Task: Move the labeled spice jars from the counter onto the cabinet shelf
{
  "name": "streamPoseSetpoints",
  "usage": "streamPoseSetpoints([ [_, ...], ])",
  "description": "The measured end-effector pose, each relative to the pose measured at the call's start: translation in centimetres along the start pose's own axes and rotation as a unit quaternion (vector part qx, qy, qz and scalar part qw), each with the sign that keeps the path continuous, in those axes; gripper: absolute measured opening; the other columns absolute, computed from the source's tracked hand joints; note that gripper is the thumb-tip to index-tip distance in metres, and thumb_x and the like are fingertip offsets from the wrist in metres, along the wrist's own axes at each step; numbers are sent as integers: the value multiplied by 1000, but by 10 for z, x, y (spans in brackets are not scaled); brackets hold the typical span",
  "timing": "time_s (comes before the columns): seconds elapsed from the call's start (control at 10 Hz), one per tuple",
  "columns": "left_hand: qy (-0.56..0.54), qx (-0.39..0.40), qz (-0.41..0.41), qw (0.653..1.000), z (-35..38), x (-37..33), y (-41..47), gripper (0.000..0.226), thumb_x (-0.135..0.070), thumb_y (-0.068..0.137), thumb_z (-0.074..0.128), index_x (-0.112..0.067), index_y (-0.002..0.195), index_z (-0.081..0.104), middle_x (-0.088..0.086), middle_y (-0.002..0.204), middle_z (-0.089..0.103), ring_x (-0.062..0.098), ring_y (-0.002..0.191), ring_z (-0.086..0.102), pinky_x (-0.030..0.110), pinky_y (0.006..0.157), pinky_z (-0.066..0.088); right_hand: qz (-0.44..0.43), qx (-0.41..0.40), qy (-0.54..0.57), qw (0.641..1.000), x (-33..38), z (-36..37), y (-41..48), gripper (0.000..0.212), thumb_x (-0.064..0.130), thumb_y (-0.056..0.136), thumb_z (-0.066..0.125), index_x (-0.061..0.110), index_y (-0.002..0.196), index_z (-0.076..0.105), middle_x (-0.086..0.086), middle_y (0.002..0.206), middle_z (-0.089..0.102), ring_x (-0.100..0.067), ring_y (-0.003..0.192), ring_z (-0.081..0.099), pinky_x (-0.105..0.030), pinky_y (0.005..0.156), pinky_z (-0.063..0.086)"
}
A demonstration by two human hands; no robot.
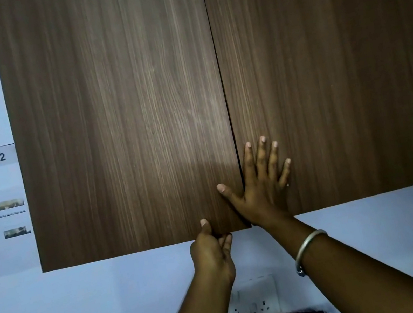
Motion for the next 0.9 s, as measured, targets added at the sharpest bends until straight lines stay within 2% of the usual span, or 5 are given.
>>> streamPoseSetpoints([
  [0.5,123,-23,-21,992,-18,12,18,53,-54,95,62,-19,133,52,11,129,58,30,112,62,48,94,56,8,9,-45,999,4,8,4,126,97,76,19,8,163,2,-17,171,-9,-40,158,-7,-69,120,7],
  [0.6,143,-36,-48,988,-23,11,12,52,-54,92,67,-17,126,53,8,117,57,24,96,60,41,81,57,1,28,-46,999,5,11,3,127,98,75,18,9,163,-4,-17,170,-14,-40,157,-12,-70,119,4],
  [0.7,181,28,-47,982,-7,1,0,25,-36,93,69,-11,96,63,2,66,48,14,57,44,30,54,42,-1,48,-33,998,4,6,4,125,97,76,18,11,163,-6,-15,170,-17,-39,157,-15,-70,120,2],
  [0.8,336,97,295,889,37,-83,-23,30,-33,96,61,-5,87,59,5,68,50,17,61,48,37,60,44,-29,12,-3,1000,10,-22,6,111,90,83,19,13,163,7,-13,172,-2,-36,158,-3,-67,120,8],
  [0.9,539,114,612,568,90,-134,-71,22,-30,93,56,-8,95,59,9,91,61,27,85,57,43,76,49,-99,-59,12,993,37,-63,10,103,82,88,26,13,163,14,-13,172,6,-36,159,4,-64,121,11],
])
Point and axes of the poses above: each hand's wrist, its own y-axis towards the middle knuckle, its own z-axis out of the palm, x = y × z, the point moved 10 cm from there along y, towards the middle knuckle
